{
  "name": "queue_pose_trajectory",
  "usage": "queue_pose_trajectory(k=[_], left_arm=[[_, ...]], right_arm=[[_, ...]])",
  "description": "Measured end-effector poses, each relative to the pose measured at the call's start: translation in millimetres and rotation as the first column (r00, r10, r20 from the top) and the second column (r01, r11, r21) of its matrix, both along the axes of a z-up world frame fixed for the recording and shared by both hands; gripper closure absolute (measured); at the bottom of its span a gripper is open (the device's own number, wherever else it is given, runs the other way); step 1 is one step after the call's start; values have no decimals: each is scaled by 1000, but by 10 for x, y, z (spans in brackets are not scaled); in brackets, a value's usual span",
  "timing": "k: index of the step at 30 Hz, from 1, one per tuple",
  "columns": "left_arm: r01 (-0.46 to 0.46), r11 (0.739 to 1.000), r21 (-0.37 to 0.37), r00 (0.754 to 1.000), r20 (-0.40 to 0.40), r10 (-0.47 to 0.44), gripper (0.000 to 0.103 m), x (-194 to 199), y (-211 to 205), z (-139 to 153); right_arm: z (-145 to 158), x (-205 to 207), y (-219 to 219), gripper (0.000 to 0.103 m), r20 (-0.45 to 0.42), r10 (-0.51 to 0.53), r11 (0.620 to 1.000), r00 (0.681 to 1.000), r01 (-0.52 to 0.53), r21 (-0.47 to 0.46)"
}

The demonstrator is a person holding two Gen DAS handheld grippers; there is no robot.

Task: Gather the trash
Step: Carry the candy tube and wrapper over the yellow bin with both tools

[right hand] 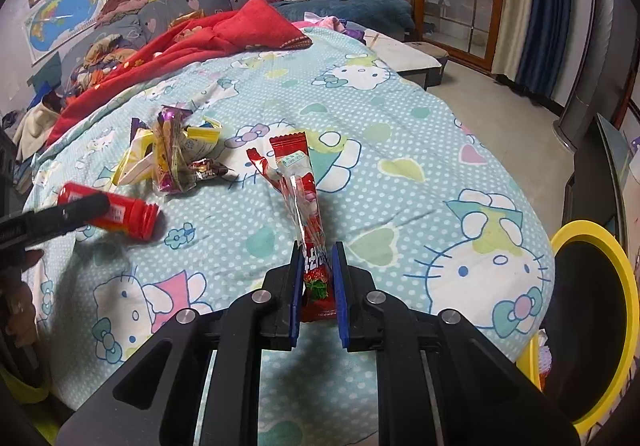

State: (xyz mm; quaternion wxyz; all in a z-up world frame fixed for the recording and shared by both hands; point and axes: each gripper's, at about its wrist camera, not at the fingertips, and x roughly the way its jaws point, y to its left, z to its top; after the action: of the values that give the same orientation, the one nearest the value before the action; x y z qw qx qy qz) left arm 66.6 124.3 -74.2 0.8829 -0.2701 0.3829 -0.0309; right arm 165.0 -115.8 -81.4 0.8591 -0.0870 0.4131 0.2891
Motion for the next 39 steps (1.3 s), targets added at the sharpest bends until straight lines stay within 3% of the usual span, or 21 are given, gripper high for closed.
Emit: queue_pose_trajectory(k=[11, 23, 39], left_arm=[[118, 989, 87, 986, 112, -127, 78, 30, -474, 358], [219, 962, 161, 960, 140, -242, 78, 227, -971, 489], [342, 912, 229, 909, 167, -383, 78, 502, -1638, 633]], right_arm=[[240, -10, -211, 89, 36, -27, 999, 999, 25, 45], [405, 57, -612, 89, 55, -127, 989, 990, 122, 89], [532, 177, -1225, 89, 64, -279, 952, 958, 268, 146]])
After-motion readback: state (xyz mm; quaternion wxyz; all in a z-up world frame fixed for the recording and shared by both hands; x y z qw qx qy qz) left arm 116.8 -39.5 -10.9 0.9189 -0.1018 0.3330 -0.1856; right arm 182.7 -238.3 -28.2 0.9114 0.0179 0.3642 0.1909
